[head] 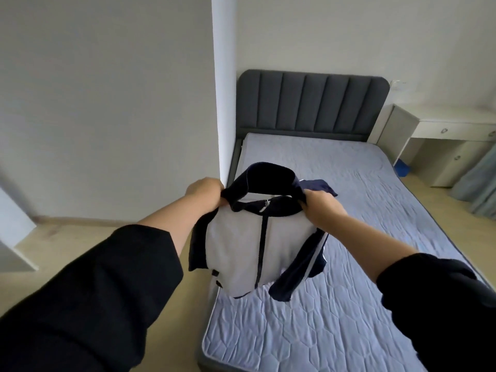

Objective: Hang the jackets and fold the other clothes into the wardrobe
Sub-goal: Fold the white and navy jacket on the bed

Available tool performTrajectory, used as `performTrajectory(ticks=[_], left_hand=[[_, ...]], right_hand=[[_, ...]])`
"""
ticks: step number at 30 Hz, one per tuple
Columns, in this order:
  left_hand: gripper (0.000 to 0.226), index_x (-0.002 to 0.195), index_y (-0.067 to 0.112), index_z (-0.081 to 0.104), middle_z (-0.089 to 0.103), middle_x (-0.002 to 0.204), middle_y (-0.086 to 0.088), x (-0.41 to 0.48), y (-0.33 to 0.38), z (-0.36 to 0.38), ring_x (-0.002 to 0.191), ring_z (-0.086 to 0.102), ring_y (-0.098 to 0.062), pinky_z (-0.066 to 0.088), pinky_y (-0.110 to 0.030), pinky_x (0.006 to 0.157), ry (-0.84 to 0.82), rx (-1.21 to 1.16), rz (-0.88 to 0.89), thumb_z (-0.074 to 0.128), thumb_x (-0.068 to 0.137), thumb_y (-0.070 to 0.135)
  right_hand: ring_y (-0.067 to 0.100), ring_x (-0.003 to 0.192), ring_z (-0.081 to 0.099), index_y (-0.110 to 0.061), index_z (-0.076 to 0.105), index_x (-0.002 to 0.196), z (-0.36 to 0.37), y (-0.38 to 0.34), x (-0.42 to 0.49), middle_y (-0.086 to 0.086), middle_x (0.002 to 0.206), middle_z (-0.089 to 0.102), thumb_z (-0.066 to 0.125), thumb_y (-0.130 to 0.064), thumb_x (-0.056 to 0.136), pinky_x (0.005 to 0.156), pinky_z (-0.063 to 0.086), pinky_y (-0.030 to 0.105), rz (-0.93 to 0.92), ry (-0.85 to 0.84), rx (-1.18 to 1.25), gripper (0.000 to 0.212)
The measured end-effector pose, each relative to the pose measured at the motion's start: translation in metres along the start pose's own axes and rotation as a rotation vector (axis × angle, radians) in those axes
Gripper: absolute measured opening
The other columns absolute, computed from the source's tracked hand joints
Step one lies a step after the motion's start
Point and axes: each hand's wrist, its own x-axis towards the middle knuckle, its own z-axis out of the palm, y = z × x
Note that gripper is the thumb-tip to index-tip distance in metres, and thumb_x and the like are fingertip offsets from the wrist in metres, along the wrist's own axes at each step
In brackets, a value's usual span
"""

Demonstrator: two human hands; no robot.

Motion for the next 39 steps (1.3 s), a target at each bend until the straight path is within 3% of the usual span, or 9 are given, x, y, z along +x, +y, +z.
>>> performTrajectory(ticks=[4,10,15,20,24,30,33,36,39], left_hand=[[0.020,0.067,0.015,0.054,0.051,0.067,0.000,-0.007,0.016,0.021,0.061,0.049,-0.020,0.037,-0.025,0.056,0.083,-0.044,-0.174,0.047,0.086,0.016],[0.050,0.048,0.018,0.032,0.035,0.045,0.005,-0.018,0.012,0.059,0.045,0.031,-0.016,0.020,-0.027,0.045,0.100,-0.608,-0.095,0.055,0.089,0.035],[0.050,0.061,0.019,0.053,0.050,0.059,0.003,-0.039,0.016,0.082,0.055,0.047,-0.015,0.031,-0.027,0.048,0.002,-0.096,0.242,0.047,0.089,0.059],[0.050,0.082,0.014,0.058,0.056,0.080,-0.001,-0.034,0.045,0.093,0.075,0.055,-0.021,0.040,-0.030,0.063,-0.445,0.168,0.171,0.049,0.086,0.063],[0.043,0.075,0.016,0.051,0.055,0.079,0.000,-0.008,0.062,0.115,0.067,0.051,-0.018,0.038,-0.028,0.060,-0.247,0.161,0.077,0.046,0.091,0.056],[0.025,0.107,0.014,0.063,0.064,0.109,-0.008,0.044,0.070,0.195,0.100,0.062,-0.028,0.049,-0.031,0.076,-0.179,-0.001,-0.139,0.044,0.093,0.020],[0.020,0.092,0.015,0.063,0.065,0.108,-0.009,0.074,0.063,0.259,0.100,0.062,-0.028,0.049,-0.030,0.075,-0.134,-0.038,-0.188,0.045,0.091,0.024],[0.024,0.102,0.015,0.067,0.064,0.112,-0.010,0.100,0.053,0.340,0.106,0.059,-0.028,0.045,-0.030,0.073,-0.115,-0.039,-0.237,0.048,0.091,0.025],[0.029,0.105,0.011,0.066,0.066,0.110,-0.010,0.120,0.051,0.427,0.103,0.061,-0.030,0.039,-0.032,0.069,-0.156,-0.119,-0.290,0.043,0.097,0.028]], right_hand=[[0.037,0.081,0.063,-0.006,0.060,0.106,0.006,0.013,-0.016,0.019,0.092,0.067,0.042,-0.033,0.099,0.060,0.042,0.035,0.004,0.161,-0.118,0.033],[0.036,0.071,0.061,-0.005,0.063,0.090,0.001,0.039,-0.045,0.017,0.079,0.065,0.046,-0.042,0.098,0.055,0.034,0.031,0.082,0.190,-0.193,0.041],[0.032,0.078,0.059,-0.011,0.059,0.084,0.003,0.067,-0.072,0.011,0.089,0.063,0.036,-0.054,0.097,0.061,0.037,0.032,0.162,-0.052,-0.267,0.050],[0.027,0.079,0.055,-0.017,0.054,0.084,0.024,0.080,-0.082,0.001,0.077,0.051,0.041,-0.060,0.092,0.064,0.038,0.031,0.243,-0.335,-0.252,0.045],[0.029,0.086,0.060,-0.013,0.063,0.099,0.043,0.095,-0.069,0.007,0.094,0.063,0.040,-0.056,0.094,0.064,0.037,0.031,0.293,-0.287,-0.247,0.050],[0.034,0.096,0.062,-0.008,0.058,0.109,0.114,0.112,-0.041,0.014,0.107,0.064,0.041,-0.021,0.098,0.067,0.036,0.031,0.329,-0.134,-0.281,0.024],[0.034,0.104,0.056,-0.005,0.059,0.107,0.180,0.121,-0.020,0.015,0.109,0.059,0.044,-0.010,0.093,0.070,0.037,0.033,0.346,-0.094,-0.236,0.021],[0.031,0.110,0.049,-0.008,0.063,0.108,0.262,0.135,-0.010,0.012,0.111,0.054,0.044,-0.009,0.090,0.074,0.038,0.035,0.387,-0.117,-0.225,0.025],[0.030,0.095,0.053,-0.008,0.066,0.099,0.352,0.152,-0.016,0.010,0.096,0.051,0.045,-0.009,0.091,0.065,0.037,0.032,0.475,-0.105,-0.128,0.023]])
